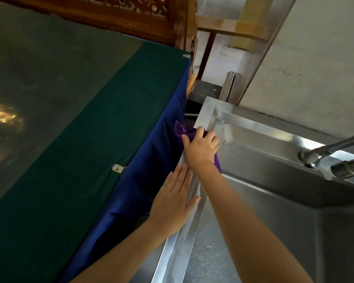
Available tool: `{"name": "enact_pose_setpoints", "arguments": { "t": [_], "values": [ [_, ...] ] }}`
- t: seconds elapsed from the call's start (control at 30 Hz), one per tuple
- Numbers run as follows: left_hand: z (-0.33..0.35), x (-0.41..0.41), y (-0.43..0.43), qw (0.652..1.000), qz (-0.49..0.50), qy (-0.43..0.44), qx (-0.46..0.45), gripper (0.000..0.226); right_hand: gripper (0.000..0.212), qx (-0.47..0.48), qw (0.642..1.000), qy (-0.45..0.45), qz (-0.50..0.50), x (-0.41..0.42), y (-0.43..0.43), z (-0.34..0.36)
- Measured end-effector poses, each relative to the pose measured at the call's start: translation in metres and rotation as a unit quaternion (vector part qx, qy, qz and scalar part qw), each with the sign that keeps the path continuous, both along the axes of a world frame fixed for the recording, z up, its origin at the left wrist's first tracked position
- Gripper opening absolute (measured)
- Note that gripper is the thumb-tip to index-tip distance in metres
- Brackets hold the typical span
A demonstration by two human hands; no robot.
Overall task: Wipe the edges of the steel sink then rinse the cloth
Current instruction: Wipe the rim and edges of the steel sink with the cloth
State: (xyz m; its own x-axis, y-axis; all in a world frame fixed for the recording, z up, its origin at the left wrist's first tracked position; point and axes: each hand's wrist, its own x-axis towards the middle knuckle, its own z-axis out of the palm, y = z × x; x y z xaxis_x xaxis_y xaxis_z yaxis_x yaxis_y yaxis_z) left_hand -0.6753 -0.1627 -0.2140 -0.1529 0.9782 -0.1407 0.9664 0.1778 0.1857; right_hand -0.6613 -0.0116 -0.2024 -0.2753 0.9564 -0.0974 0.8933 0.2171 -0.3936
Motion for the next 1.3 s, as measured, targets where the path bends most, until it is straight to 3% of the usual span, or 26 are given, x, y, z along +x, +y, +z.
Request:
{"name": "enact_pose_setpoints", "arguments": {
  "t": [0.13, 0.23, 0.8, 1.3],
  "values": [
    [0.006, 0.0, -0.02, 0.999, 0.005, 0.032, 0.008, 0.065, 0.062, -0.004, 0.993, 0.119, 0.016, 0.016, 0.019, -0.008],
    [0.004, 0.002, -0.036, 0.999, 0.002, 0.036, 0.008, 0.065, 0.067, 0.022, 0.987, 0.161, 0.015, 0.024, 0.017, -0.014],
    [0.005, 0.026, -0.087, 0.994, 0.04, 0.106, 0.005, 0.071, 0.069, 0.03, 0.983, 0.176, 0.043, 0.058, -0.058, -0.028],
    [0.005, 0.052, -0.168, 0.993, 0.065, 0.094, 0.005, 0.069, 0.066, 0.029, 0.974, 0.214, 0.069, 0.087, -0.166, -0.031]
  ]
}}
